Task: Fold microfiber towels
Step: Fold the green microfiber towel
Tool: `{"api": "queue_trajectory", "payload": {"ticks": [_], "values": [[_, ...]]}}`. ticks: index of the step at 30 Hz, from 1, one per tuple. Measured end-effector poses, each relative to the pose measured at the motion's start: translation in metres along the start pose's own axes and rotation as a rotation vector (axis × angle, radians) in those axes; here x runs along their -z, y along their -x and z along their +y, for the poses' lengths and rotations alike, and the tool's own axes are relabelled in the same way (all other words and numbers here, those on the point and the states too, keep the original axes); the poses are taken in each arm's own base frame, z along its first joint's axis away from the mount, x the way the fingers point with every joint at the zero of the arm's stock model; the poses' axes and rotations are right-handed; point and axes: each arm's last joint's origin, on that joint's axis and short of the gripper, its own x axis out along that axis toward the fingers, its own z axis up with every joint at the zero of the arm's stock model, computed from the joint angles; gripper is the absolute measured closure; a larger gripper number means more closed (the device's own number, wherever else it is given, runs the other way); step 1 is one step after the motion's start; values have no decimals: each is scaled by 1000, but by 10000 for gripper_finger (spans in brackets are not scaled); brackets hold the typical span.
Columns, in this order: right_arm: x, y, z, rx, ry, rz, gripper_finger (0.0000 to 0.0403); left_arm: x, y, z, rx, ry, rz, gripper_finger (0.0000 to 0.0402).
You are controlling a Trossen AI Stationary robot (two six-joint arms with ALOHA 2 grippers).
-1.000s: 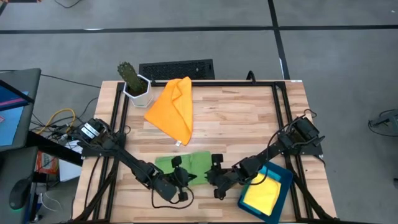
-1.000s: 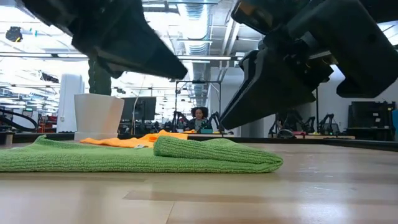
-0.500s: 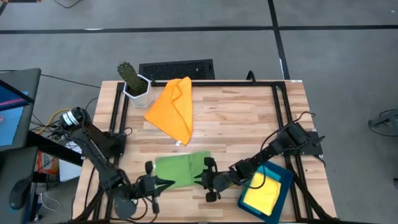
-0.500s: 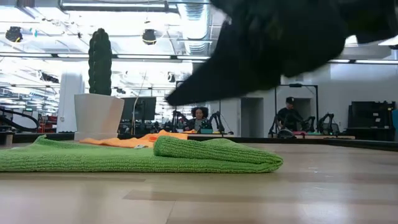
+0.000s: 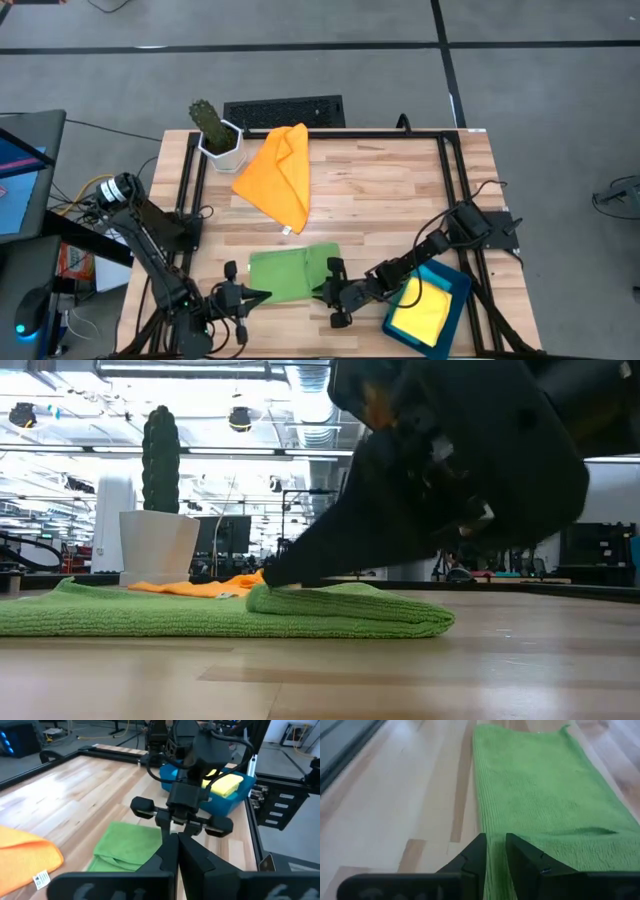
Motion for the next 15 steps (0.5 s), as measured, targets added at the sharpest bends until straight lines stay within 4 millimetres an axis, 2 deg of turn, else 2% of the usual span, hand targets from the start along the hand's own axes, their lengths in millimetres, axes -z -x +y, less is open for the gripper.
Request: {"api": "queue_trajectory", "payload": {"ticks": [12,15], "values": [[5,-1,0,5,-14,34,305,2,0,-1,36,39,47,400],[12,-4,0,2,-25,64,305,2,0,-1,39,65,50,400]]}}
